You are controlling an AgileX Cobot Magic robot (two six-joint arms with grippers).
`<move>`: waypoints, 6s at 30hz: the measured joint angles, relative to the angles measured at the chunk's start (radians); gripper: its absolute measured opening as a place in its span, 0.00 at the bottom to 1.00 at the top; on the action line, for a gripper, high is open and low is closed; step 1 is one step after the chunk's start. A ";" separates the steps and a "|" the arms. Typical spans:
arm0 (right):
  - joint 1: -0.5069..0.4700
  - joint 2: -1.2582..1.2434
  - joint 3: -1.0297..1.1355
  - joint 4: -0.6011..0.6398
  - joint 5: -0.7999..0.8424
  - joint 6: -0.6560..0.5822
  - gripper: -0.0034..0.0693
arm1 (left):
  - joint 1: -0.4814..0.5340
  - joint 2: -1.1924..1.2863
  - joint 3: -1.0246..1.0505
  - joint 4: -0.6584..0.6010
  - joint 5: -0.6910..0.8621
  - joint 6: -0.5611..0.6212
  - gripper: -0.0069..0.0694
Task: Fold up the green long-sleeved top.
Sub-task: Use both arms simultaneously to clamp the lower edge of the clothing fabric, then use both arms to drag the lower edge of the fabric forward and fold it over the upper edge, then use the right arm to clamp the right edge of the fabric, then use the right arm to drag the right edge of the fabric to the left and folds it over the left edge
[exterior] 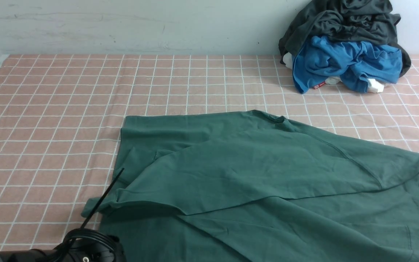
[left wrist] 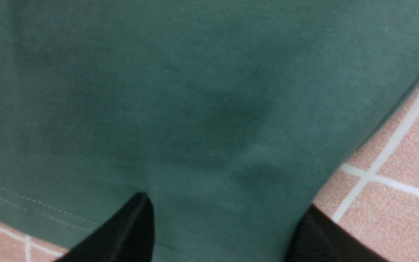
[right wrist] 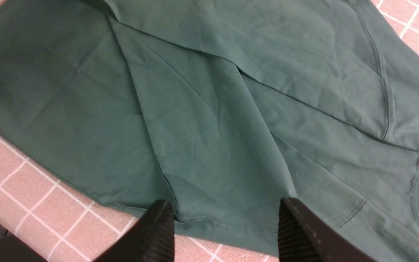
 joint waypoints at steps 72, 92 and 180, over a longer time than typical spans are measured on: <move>-0.285 0.801 -0.236 -0.085 -0.146 -0.518 0.05 | 0.597 -0.018 -0.663 -0.165 0.427 0.340 0.11; -0.349 1.404 -0.842 -0.007 -0.164 -0.374 0.08 | 0.737 0.703 -1.481 -0.155 0.444 0.429 0.11; -0.123 0.935 -0.690 -0.090 -0.194 0.049 0.15 | 0.740 0.061 -1.202 -0.262 0.470 0.216 0.08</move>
